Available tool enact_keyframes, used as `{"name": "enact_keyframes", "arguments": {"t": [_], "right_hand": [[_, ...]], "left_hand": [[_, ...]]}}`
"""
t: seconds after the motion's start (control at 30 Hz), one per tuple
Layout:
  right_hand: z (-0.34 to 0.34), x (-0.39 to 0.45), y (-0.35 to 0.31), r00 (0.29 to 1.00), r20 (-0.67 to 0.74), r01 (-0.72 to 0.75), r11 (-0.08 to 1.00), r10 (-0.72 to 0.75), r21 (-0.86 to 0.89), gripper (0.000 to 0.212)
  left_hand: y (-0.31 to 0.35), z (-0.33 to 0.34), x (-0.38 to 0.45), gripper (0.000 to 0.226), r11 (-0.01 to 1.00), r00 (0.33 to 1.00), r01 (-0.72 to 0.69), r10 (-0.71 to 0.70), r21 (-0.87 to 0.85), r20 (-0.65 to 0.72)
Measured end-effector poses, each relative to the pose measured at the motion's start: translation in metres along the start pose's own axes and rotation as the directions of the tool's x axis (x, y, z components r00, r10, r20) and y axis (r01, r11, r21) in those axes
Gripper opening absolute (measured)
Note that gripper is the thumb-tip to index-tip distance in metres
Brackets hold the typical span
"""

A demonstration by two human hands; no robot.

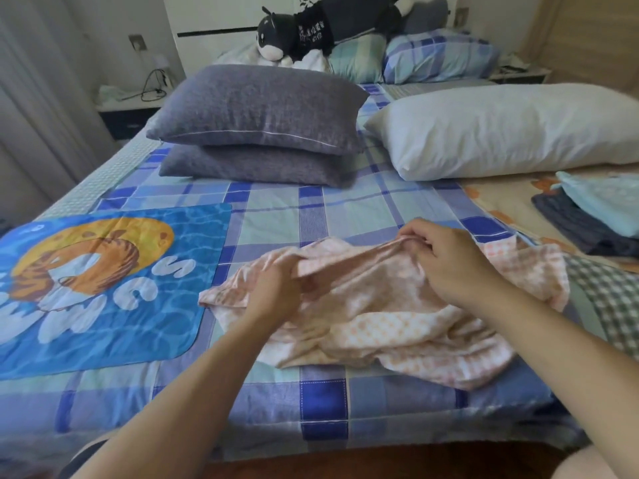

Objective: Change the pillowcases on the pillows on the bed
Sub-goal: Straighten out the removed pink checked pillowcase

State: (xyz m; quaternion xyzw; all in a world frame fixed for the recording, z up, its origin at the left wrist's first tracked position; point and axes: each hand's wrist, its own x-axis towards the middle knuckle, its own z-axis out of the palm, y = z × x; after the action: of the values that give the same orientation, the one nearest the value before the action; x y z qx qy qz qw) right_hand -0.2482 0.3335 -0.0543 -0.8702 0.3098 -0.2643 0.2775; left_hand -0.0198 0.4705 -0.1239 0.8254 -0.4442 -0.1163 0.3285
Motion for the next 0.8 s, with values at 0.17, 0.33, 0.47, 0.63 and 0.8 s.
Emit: {"name": "enact_keyframes", "arguments": {"t": [0.17,0.33,0.47,0.63,0.8], "right_hand": [[-0.011,0.011,-0.026,0.999,-0.053,-0.002,0.968,0.015,0.25,0.014],[-0.053,0.077,-0.057,0.598,0.72,0.129,0.845,0.351,-0.519,0.013],[-0.132,0.163,-0.044,0.88,0.211,-0.076,0.566,0.425,-0.821,0.012],[-0.262,0.226,-0.135,0.637,-0.769,-0.184,0.979,0.054,-0.084,0.031],[-0.284,0.198,-0.156,0.739,-0.668,0.105,0.994,-0.087,-0.014,0.024]], "left_hand": [[0.048,-0.102,0.016,0.011,0.984,0.974,-0.043,0.003,-0.174,-0.226],[0.093,-0.256,0.08,0.007,0.999,0.814,-0.027,0.004,-0.03,-0.58],[0.09,-0.358,0.108,0.018,0.959,0.754,0.234,-0.077,0.157,-0.652],[0.15,-0.433,0.128,0.033,0.978,0.634,-0.034,-0.138,-0.205,-0.761],[0.15,-0.438,0.129,0.032,0.739,0.665,-0.342,-0.246,-0.58,-0.705]]}}
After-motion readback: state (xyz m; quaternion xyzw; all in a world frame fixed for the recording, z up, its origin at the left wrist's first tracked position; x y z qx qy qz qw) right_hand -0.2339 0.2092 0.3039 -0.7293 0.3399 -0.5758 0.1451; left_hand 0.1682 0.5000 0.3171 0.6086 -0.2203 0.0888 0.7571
